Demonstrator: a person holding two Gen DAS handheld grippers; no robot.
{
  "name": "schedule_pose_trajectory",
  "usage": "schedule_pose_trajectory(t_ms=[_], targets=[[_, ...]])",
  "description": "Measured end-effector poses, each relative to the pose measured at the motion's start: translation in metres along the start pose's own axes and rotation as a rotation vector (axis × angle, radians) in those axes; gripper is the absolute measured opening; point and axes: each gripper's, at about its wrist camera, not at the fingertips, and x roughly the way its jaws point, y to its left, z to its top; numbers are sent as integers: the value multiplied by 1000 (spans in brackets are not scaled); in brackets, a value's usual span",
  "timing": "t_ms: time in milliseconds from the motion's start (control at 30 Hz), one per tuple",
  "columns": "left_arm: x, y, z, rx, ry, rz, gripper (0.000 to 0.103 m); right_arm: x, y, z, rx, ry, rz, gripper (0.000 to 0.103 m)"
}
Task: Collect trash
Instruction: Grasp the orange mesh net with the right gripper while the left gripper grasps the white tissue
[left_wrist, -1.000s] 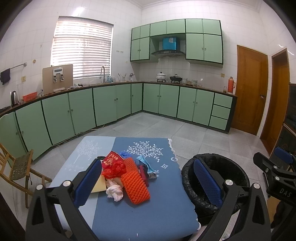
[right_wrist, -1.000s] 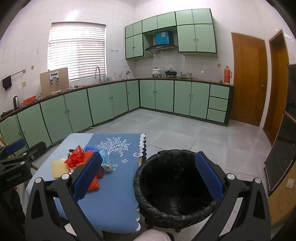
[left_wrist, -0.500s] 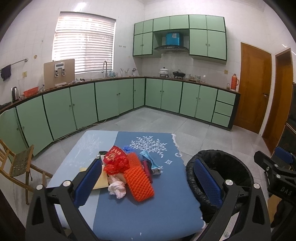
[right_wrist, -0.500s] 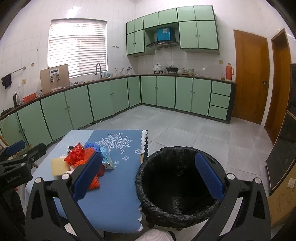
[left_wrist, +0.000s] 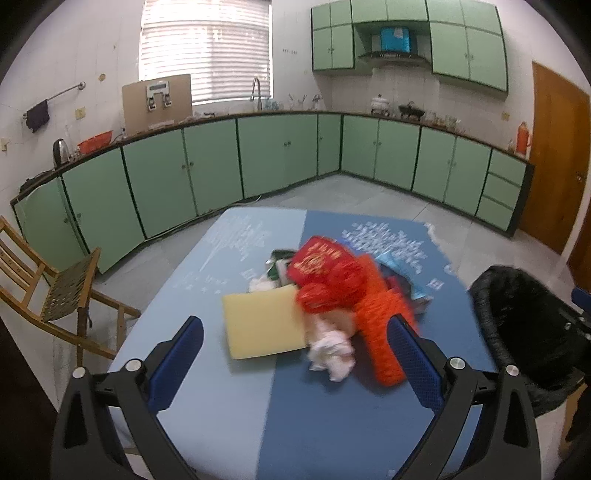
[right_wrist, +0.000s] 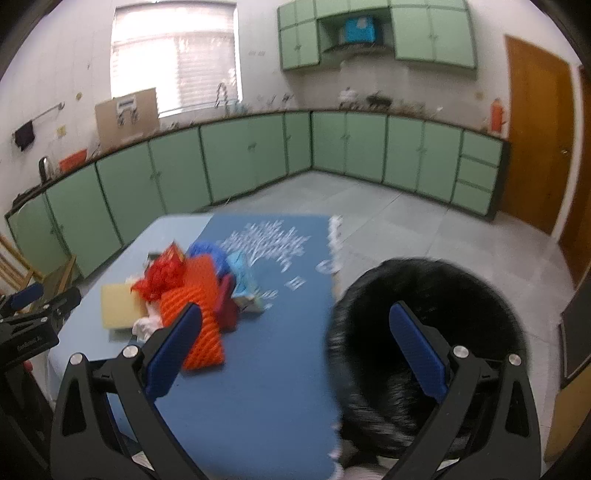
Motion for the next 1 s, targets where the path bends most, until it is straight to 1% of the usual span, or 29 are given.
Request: schedule_pose_trajectory(t_ms=[67,133,200,400,500,600,667,733,767,833,867,933,1000], targets=[[14,2,-5,4,24,9,95,24,14,-4,-13,31,26,94],[29,5,-10,8,53,13,90,42,26,-7,-30,53,51,87],[43,7,-16,7,79,15,89,63,38,-10,-48,94,93,81],[64,17,-28,5,119,15,87,104,70,-25,-99,158,148,80],[69,24,-33,3,142,18,84,119,79,-32,-117,191,151,80],[73,30,-36,-4,157,20,84,133,89,-38,-134,225,162,80],[74,32,-37,-5,161,20,84,139,92,-42,-131,248,186,74],[75,34,-38,-2,162,19,84,144,94,-45,-111,281,246,53],[76,34,-38,-1,161,17,84,146,95,-46,-106,290,251,52],[77,35,-37,0,164,11,84,144,95,-46,-112,283,267,37],[77,34,-37,1,164,6,84,143,95,-44,-112,281,271,35],[77,32,-36,2,164,-4,84,137,90,-41,-102,276,286,27],[78,29,-35,1,164,-21,83,130,87,-39,-108,264,291,24]])
